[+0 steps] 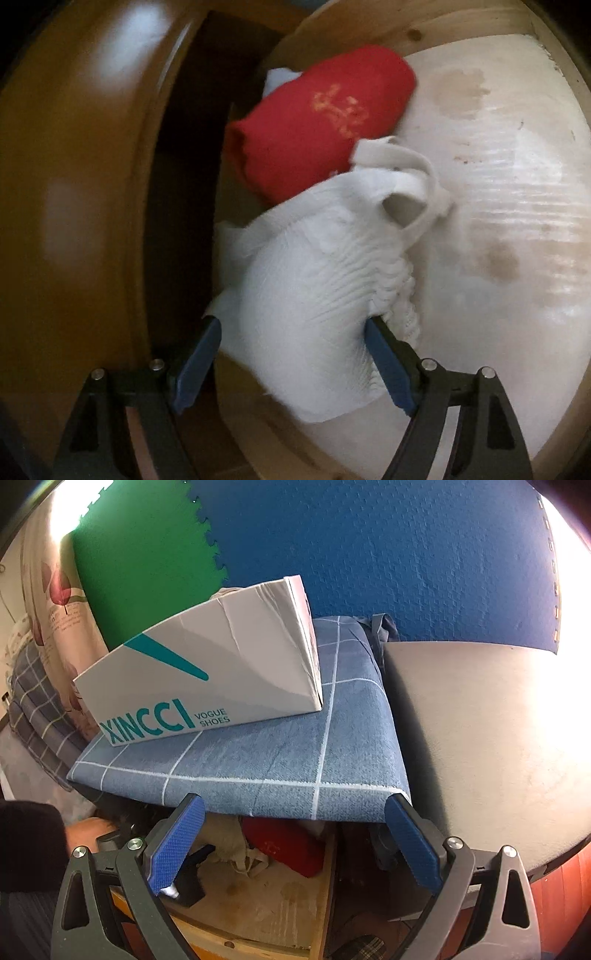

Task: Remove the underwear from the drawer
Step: 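Close the left gripper on the white lace underwear and lift it, then lift the white lace underwear out of the drawer with the left gripper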

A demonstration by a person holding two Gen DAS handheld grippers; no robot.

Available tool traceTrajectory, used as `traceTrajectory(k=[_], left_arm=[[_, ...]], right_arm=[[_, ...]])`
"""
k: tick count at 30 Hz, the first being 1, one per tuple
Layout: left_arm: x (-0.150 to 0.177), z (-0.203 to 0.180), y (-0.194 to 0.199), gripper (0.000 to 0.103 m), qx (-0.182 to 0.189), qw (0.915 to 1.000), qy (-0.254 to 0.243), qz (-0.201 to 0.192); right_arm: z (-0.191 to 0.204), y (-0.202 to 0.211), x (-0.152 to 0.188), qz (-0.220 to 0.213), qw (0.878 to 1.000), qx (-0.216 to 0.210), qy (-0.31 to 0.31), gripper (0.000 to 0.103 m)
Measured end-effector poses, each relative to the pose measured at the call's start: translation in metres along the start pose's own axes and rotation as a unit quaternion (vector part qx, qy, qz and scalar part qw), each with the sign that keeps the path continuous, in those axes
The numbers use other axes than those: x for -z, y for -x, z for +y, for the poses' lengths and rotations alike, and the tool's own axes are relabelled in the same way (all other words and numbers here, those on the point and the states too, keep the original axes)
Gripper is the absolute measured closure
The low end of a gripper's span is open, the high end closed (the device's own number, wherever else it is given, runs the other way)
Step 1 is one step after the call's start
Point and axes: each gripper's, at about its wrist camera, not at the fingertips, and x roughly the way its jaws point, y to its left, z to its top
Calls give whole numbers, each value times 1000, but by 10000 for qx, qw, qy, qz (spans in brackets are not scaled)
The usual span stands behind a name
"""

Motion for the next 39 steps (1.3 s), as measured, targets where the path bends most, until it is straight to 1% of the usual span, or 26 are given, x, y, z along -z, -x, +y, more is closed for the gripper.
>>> traceTrajectory(k=[1, 2, 3, 4, 5, 6, 8, 9, 13, 15, 19, 21, 23, 26, 27, 28, 31, 33, 35, 37, 39], left_arm=[[0, -2, -1, 30, 163, 9998, 39, 58], [0, 1, -2, 47, 287, 9995, 111, 86], [0, 5, -3, 58, 330, 9992, 205, 100], [2, 8, -2, 65, 423, 9986, 288, 121], [4, 12, -2, 77, 526, 9981, 300, 147], [7, 17, -1, 80, 595, 9977, 294, 146], [18, 27, 8, 82, 678, 9974, 258, 1], [17, 33, 13, 83, 685, 9973, 246, -56], [38, 47, 51, 83, 647, 9972, 255, -272], [47, 59, 67, 83, 676, 9962, 441, -326], [67, 87, 104, 83, 756, 9915, 935, -504], [66, 95, 118, 83, 804, 9898, 1030, -559], [71, 96, 133, 83, 745, 9896, 1059, -624], [73, 96, 162, 83, 714, 9871, 1235, -728], [79, 97, 165, 83, 724, 9863, 1280, -746], [83, 88, 176, 83, 749, 9851, 1345, -763], [85, 91, 192, 83, 678, 9825, 1461, -934], [88, 97, 207, 83, 748, 9778, 1624, -1092], [95, 105, 219, 83, 989, 9680, 1933, -1257], [101, 117, 227, 83, 1307, 9544, 2321, -1348], [97, 122, 232, 83, 1416, 9468, 2518, -1416]], right_arm=[[-1, 0, 1, 10, 10000, 4, -17, 6], [-3, -1, 1, 30, 10000, 4, -50, 6], [-4, -1, 1, 45, 10000, 4, -73, 6], [-5, -2, 2, 60, 9999, 9, -91, 6], [-6, -2, 2, 68, 9999, 9, -108, 6], [-6, -2, 2, 73, 9999, -5, -117, 6], [-5, -3, 3, 82, 9999, -5, -75, 6], [-4, -3, 3, 81, 10000, -7, -57, 6], [-2, -3, 4, 76, 10000, 4, 2, 6], [-2, -3, 3, 65, 10000, 5, -9, 6], [-1, -6, 4, 117, 9999, 34, 20, 6], [1, -8, 5, 163, 9998, 54, 77, 6], [4, -9, 6, 189, 9997, 90, 140, 6], [7, -12, 7, 236, 9994, 126, 236, 6], [8, -13, 7, 258, 9992, 135, 261, 6], [8, -14, 8, 293, 9991, 145, 284, 6], [11, -20, 11, 423, 9983, 186, 343, 6], [12, -20, 11, 431, 9981, 190, 385, 6], [15, -20, 12, 430, 9979, 198, 439, 6], [16, -20, 13, 441, 9977, 211, 470, 6], [17, -19, 13, 439, 9977, 197, 474, 6]])
